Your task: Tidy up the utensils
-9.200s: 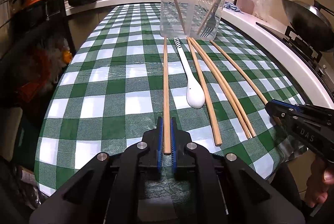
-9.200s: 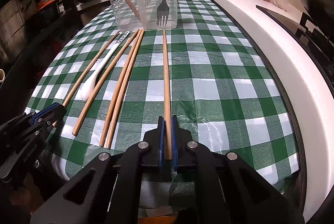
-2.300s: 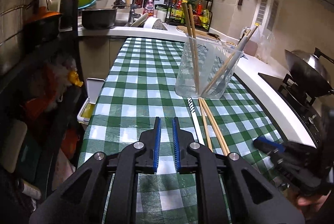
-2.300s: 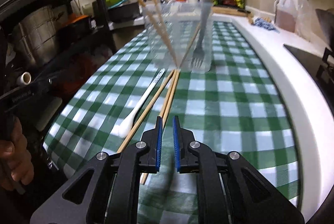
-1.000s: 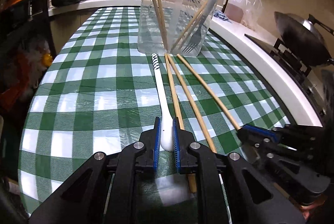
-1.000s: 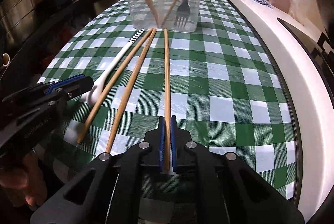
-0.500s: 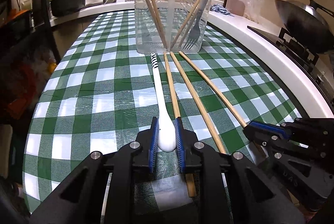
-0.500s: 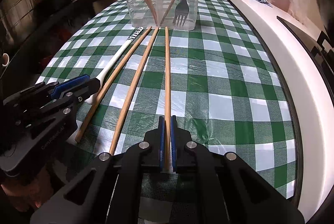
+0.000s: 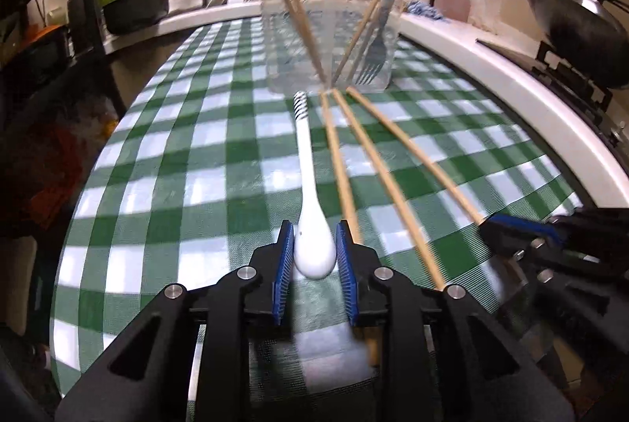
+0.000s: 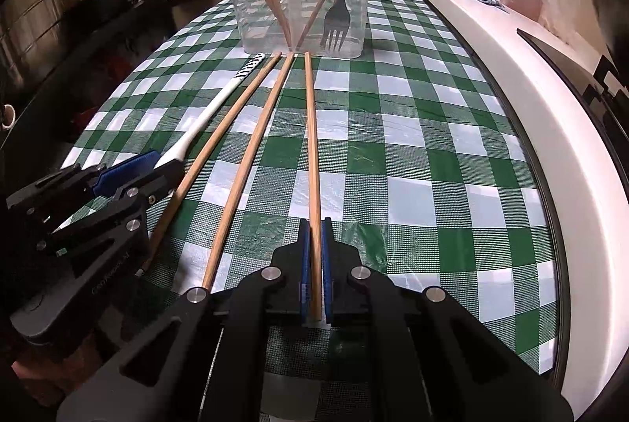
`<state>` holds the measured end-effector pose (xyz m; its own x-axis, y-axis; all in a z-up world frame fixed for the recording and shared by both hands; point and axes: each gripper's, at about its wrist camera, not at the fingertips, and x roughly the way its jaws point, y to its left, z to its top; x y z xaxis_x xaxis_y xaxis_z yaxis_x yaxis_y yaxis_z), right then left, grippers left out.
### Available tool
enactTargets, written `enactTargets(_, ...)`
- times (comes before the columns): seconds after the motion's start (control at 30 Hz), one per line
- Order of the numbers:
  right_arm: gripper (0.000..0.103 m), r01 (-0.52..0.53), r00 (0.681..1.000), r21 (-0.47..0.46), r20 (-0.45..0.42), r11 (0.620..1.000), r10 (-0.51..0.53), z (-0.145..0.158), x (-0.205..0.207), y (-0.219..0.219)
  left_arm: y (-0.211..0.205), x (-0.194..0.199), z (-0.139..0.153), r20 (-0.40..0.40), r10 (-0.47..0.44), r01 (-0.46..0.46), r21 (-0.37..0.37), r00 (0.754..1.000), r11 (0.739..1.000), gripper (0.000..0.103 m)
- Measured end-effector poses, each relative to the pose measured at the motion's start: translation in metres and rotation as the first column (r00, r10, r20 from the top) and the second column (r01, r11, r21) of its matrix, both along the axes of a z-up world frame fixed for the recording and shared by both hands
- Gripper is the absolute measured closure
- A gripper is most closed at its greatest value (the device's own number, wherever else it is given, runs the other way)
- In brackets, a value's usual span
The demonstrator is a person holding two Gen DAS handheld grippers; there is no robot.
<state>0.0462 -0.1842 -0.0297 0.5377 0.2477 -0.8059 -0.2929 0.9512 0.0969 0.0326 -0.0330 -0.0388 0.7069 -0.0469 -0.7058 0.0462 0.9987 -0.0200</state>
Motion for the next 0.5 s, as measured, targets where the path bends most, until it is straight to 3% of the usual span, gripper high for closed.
enactTargets(0.23,0.097,0.019,1.0,-0.019,0.016,1.0,-0.018,-0.001,-0.001,0.0,0.003,-0.004,-0.001,0.023,0.0,0.0,0.007,1.0,1.0,0.08)
enactTargets(0.5,0.097,0.074,0.997,-0.011,0.023,0.997,-0.074,-0.001,-0.003,-0.008,0.027,-0.014,0.0,0.007,0.05,-0.05,-0.048,0.999,0.998,0.081)
